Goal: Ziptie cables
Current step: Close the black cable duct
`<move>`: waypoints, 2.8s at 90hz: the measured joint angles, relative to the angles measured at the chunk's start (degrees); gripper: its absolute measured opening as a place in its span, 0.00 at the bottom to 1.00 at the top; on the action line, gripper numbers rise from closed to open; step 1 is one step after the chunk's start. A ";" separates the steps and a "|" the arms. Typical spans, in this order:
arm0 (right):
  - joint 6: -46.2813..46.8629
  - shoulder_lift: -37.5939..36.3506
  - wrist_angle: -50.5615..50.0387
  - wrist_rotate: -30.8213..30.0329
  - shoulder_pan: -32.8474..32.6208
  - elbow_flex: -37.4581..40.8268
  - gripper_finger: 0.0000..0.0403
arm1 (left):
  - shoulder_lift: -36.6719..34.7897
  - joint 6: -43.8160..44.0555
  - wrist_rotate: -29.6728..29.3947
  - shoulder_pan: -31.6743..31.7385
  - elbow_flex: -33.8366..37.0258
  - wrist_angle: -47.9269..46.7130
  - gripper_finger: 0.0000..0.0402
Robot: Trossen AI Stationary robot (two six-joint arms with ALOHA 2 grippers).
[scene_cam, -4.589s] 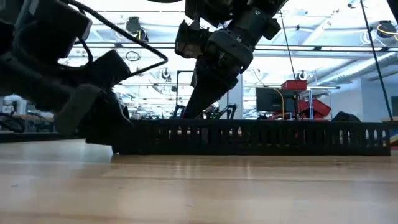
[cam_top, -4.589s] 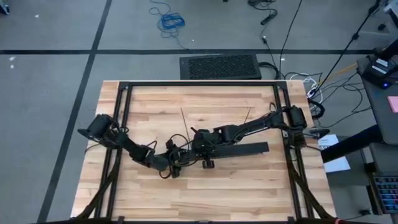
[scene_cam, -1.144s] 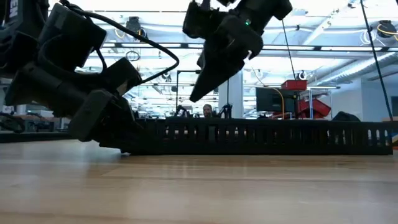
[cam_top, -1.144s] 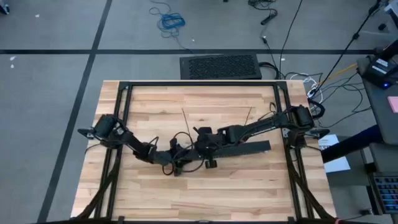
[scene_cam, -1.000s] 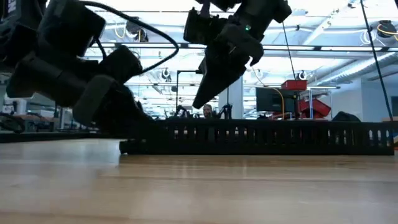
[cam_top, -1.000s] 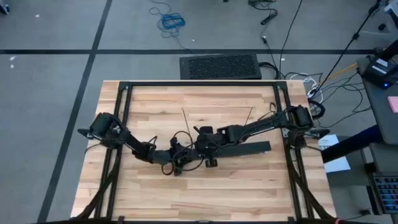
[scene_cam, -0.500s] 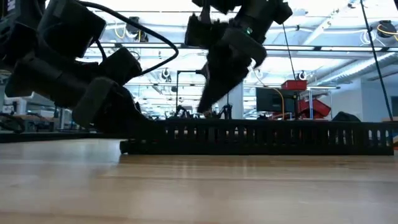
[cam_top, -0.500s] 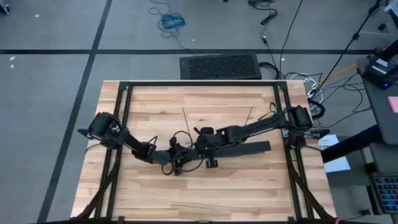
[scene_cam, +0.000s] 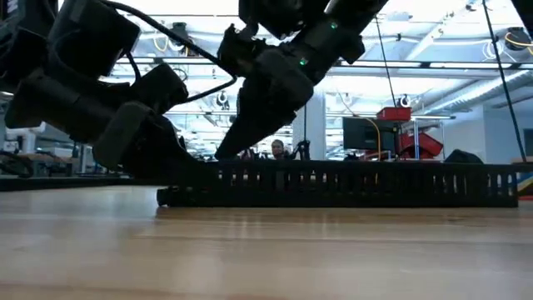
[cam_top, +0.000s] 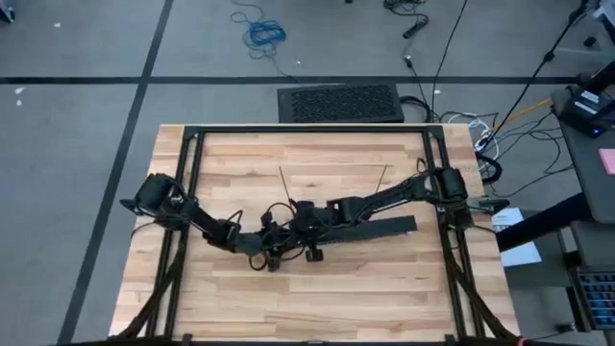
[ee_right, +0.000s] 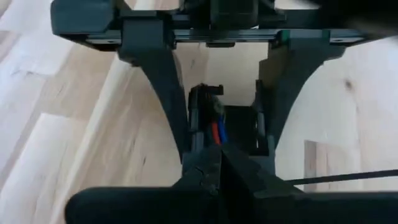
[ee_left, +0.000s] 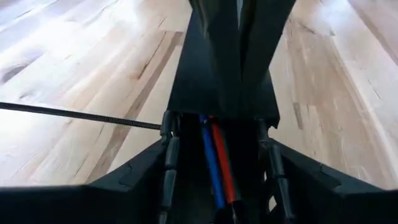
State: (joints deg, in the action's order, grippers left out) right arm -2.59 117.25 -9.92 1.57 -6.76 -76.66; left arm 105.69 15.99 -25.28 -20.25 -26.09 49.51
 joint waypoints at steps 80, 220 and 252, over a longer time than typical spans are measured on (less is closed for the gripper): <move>0.90 -3.32 -9.63 -4.21 -1.09 0.33 0.00 | 0.07 0.01 0.84 -0.07 0.11 -1.68 0.48; 1.29 -7.88 -11.71 -4.70 -1.27 0.52 0.00 | 0.31 -3.94 -2.27 -0.02 -0.13 4.07 0.64; 2.44 -7.98 -13.96 -4.73 -1.30 0.46 0.00 | 0.19 -4.44 -1.21 -0.02 -0.24 4.11 0.52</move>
State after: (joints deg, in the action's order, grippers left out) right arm -0.15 109.27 -23.88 -3.17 -8.05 -76.20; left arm 105.88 11.55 -26.50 -20.27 -26.33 53.63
